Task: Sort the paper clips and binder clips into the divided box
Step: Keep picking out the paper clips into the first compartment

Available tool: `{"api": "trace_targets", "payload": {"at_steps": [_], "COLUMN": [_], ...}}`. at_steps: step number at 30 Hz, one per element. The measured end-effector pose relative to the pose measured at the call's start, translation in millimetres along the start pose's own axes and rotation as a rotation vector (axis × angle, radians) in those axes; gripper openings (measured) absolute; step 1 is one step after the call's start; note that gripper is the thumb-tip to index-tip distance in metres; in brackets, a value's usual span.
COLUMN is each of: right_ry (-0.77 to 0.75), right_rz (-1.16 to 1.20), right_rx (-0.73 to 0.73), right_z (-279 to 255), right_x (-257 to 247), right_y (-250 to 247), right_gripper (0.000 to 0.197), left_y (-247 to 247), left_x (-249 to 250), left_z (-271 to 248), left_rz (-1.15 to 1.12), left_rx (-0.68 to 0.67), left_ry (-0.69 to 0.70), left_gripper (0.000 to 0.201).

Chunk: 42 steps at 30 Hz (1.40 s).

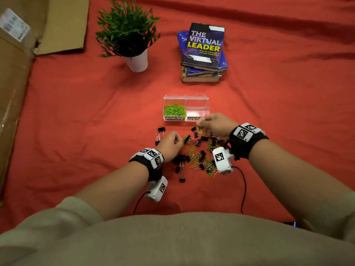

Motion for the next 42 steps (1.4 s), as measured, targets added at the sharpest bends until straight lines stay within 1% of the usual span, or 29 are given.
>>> {"api": "trace_targets", "payload": {"at_steps": [2, 3, 6, 8, 10, 12, 14, 15, 17, 18, 20, 21, 23, 25, 27, 28, 30, 32, 34, 35, 37, 40, 42], "right_ry": [-0.038, -0.076, -0.188, -0.199, -0.211, -0.226, -0.235, -0.251, -0.314, -0.345, -0.347, -0.323, -0.284, -0.278, -0.292, -0.306, -0.32, -0.31, -0.3, -0.293, -0.269, -0.263, -0.294], "right_rz": [0.051, 0.016, -0.222, -0.386, -0.531, -0.612, -0.608, -0.583, -0.495, -0.442, -0.377, -0.383, -0.48, -0.633, -0.726, -0.748, -0.753, -0.731, -0.715, -0.707, -0.685, -0.658, -0.657], "right_rx": [0.058, 0.102, 0.201, 0.235, 0.229, 0.181, 0.159, 0.178, 0.268, 0.32, 0.371, 0.352, 0.25, 0.15, 0.099, 0.098, 0.129, 0.155, 0.171, 0.171, 0.164, 0.188, 0.208], "right_z": [15, 23, 47, 61, 70, 73, 72, 69, 57, 48, 30, 21, 9, 6, 8, 10, 12, 12, 10, 10, 7, 4, 8], "right_x": [-26, -40, -77, -90, -96, -99, -98, -98, -94, -90, -72, -59, -31, -7, 9, 15, 22, 26, 29, 32, 39, 40, 32], "right_y": [3, 6, 25, 39, 52, 60, 59, 55, 43, 36, 27, 28, 38, 53, 64, 67, 67, 63, 56, 53, 46, 37, 37], "right_gripper": [0.01, 0.009, 0.008, 0.008, 0.018, 0.028, 0.035, 0.036, 0.035, 0.03, 0.021, 0.018, 0.019, 0.028, 0.038, 0.038, 0.033, 0.024, 0.015, 0.011, 0.009, 0.014, 0.016], "left_y": [-5, -7, -16, -24, -34, -47, -59, -64, -72, -76, -80, -80, -78, -74, -70, -69, -68, -66, -56, -49, -29, -4, 5], "left_x": [-7, -10, -15, -17, -17, -11, 0, 6, 21, 29, 43, 49, 59, 65, 67, 68, 68, 64, 57, 51, 37, 19, 15], "left_z": [1, 1, 0, 2, 4, 8, 16, 21, 35, 42, 55, 60, 71, 78, 79, 77, 71, 60, 46, 39, 28, 19, 16], "left_rz": [-0.066, -0.086, -0.081, -0.08, -0.071, 0.002, 0.088, 0.122, 0.187, 0.221, 0.285, 0.321, 0.409, 0.489, 0.508, 0.501, 0.498, 0.485, 0.475, 0.488, 0.532, 0.627, 0.691], "left_rx": [0.021, 0.021, 0.011, 0.02, 0.031, 0.04, 0.033, 0.034, 0.057, 0.07, 0.09, 0.095, 0.083, 0.056, 0.049, 0.061, 0.105, 0.166, 0.195, 0.18, 0.106, 0.003, -0.025], "left_ry": [-0.035, -0.05, -0.084, -0.111, -0.126, -0.106, -0.058, -0.031, 0.025, 0.054, 0.107, 0.132, 0.178, 0.208, 0.235, 0.261, 0.327, 0.382, 0.414, 0.419, 0.405, 0.373, 0.376], "left_gripper": [0.011, 0.009, 0.008, 0.01, 0.01, 0.012, 0.016, 0.018, 0.02, 0.022, 0.024, 0.024, 0.026, 0.033, 0.039, 0.041, 0.04, 0.034, 0.022, 0.017, 0.013, 0.018, 0.023]}}
Point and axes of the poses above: each hand's wrist, its own z-axis towards the middle knuckle, its own y-axis out of the palm, x = y × z, the point moved 5 cm from there along z, towards the middle knuckle, and after that the axes turned 3 degrees about x, right-handed, at the moved point
